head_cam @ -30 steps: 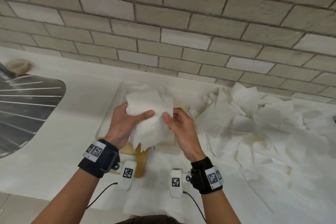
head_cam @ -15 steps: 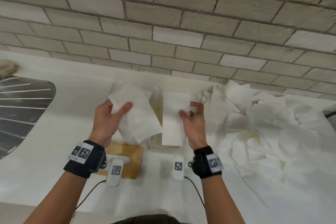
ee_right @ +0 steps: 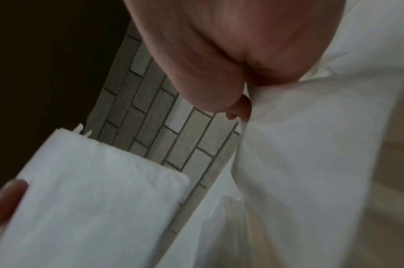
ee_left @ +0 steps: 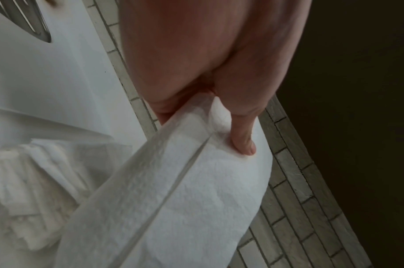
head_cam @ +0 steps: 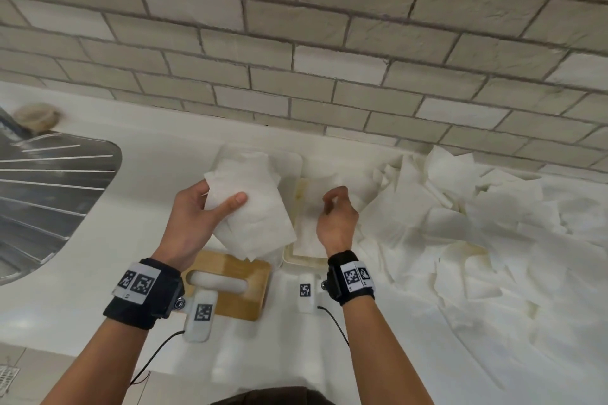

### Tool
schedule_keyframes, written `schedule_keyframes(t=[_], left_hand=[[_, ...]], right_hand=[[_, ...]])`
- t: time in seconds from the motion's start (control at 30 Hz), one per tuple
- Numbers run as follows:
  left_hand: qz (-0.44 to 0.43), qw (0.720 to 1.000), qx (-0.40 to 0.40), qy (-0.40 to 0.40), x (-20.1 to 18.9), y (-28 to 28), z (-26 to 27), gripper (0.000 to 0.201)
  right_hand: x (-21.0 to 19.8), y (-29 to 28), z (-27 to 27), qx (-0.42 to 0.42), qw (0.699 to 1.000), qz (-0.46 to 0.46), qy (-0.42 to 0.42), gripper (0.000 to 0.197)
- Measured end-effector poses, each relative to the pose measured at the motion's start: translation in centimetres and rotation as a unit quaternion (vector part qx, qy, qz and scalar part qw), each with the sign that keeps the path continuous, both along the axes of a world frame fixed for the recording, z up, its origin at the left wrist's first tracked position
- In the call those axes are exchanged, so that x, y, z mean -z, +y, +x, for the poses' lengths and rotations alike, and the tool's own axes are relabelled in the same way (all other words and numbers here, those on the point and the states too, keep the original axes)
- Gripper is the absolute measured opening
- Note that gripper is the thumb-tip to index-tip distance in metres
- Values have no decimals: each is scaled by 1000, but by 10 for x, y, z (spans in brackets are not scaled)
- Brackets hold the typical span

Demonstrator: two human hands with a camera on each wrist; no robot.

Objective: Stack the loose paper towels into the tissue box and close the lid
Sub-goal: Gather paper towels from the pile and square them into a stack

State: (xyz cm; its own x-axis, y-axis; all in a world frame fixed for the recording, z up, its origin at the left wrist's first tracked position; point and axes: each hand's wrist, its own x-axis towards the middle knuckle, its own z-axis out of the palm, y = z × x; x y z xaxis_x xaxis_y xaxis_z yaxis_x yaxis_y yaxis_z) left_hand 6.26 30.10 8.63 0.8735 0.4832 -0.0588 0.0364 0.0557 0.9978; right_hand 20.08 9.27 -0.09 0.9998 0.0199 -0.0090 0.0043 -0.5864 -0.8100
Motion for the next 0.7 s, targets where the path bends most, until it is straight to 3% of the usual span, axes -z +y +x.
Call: schedule_keyframes(t=[0.1, 0.2, 0.27, 0.33, 0.43, 0.5, 0.6, 0.7], left_hand=[[-11, 1000, 7, -2, 1, -2, 2, 41], [-12, 1000, 11, -5, -1, -7, 7, 40], [-9, 1000, 19, 1, -1, -11, 9, 37], [-1, 1000, 27, 11, -2, -15, 12, 38], [23, 998, 49, 25, -5, -22, 17, 41], [44, 997, 61, 28, -8, -29, 23, 43], [26, 999, 42, 19, -10, -40, 36, 42], [-6, 1000, 8, 9, -9, -52, 46, 29]], right_hand=[[11, 1, 2, -57, 993, -52, 89, 18], [15, -3, -8, -141, 969, -119, 162, 39], [10, -10, -15, -176, 956, -178, 153, 36], [-5, -17, -18, -167, 961, -203, 80, 25], [-47, -28, -28, -131, 989, -39, -55, 18], [-74, -29, -39, -174, 982, 74, -26, 25], [-80, -28, -44, -173, 982, 72, -16, 36], [-73, -32, -45, -168, 979, 117, -4, 27]])
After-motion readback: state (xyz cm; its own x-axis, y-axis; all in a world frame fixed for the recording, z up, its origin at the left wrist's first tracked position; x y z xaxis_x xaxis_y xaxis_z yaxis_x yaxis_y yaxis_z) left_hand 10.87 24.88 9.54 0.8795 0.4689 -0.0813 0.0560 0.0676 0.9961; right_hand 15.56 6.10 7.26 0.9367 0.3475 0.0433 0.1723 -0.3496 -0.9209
